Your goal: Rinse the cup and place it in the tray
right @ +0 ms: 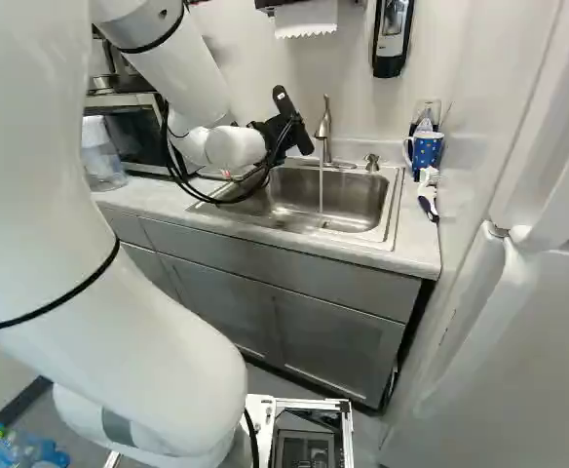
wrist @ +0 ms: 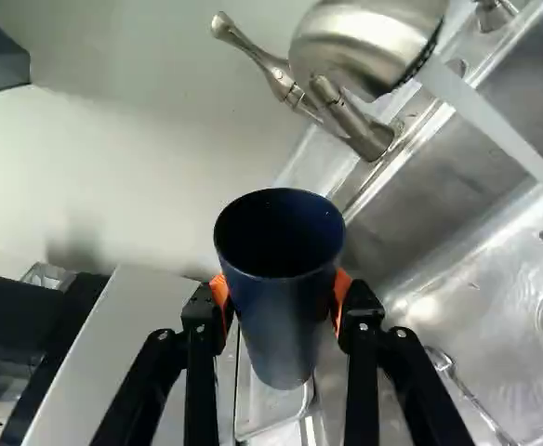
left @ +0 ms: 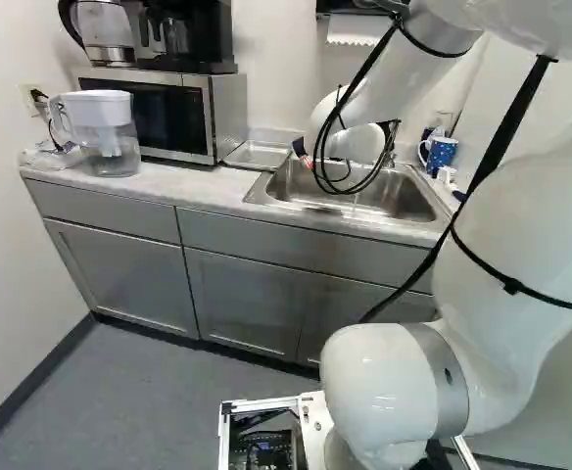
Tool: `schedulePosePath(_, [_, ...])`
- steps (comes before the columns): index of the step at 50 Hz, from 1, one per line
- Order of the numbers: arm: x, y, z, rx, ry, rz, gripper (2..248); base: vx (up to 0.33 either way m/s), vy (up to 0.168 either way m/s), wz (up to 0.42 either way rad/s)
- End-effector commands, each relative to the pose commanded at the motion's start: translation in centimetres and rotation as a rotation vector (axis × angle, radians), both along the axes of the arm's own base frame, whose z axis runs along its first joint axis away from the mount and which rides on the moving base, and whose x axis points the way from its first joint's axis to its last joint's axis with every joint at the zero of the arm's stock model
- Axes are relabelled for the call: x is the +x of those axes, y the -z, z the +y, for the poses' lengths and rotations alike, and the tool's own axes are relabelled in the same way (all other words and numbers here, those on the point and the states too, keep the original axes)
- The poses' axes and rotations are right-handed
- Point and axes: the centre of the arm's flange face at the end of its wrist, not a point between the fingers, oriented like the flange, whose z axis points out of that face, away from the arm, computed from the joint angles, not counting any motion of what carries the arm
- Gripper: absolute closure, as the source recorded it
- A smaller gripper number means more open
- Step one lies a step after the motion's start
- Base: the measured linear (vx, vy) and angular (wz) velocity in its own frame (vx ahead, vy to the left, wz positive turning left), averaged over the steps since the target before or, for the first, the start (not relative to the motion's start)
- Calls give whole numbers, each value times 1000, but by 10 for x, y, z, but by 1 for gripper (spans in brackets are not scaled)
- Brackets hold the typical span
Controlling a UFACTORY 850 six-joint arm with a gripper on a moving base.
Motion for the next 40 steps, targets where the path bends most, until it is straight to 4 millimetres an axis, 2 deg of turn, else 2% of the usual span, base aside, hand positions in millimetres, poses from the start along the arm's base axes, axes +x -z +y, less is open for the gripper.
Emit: schedulePosePath(40, [0, 0, 0, -409, -95, 31, 127, 0, 0, 0])
